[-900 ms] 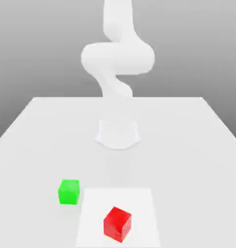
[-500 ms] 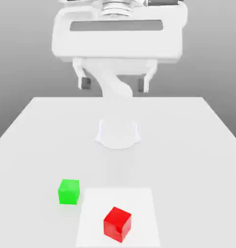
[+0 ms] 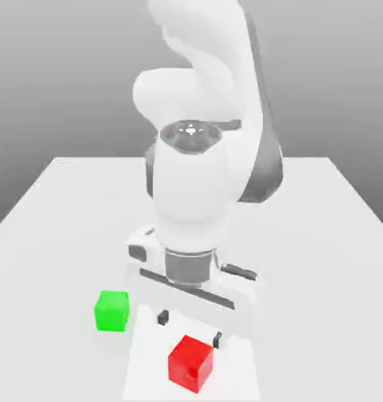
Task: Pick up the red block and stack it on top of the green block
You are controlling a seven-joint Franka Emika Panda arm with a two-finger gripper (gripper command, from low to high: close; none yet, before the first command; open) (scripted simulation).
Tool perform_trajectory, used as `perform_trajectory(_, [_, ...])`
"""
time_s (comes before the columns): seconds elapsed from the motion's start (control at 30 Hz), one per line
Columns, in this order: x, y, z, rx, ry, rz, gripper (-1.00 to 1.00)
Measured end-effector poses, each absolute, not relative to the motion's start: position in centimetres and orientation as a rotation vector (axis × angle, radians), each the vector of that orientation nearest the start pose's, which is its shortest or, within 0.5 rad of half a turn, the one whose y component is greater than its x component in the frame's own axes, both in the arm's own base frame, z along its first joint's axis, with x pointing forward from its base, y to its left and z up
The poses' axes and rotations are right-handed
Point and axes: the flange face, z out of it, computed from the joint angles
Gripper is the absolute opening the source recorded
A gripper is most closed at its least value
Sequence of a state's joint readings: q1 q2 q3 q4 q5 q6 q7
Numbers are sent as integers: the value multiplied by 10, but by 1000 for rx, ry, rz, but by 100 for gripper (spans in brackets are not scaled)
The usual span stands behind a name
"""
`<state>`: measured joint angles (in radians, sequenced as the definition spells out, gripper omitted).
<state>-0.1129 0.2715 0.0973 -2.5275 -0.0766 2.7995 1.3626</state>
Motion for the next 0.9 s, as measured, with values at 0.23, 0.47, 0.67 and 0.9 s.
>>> perform_trajectory(0.23, [458,-1,151,-2490,1913,-3,-100])
perform_trajectory(0.47, [457,-2,201,-2489,1916,-2,-100])
perform_trajectory(0.67, [391,-104,234,-2284,2187,-16,-100])
perform_trajectory(0.9, [331,-143,223,-2130,2309,-1,-100])
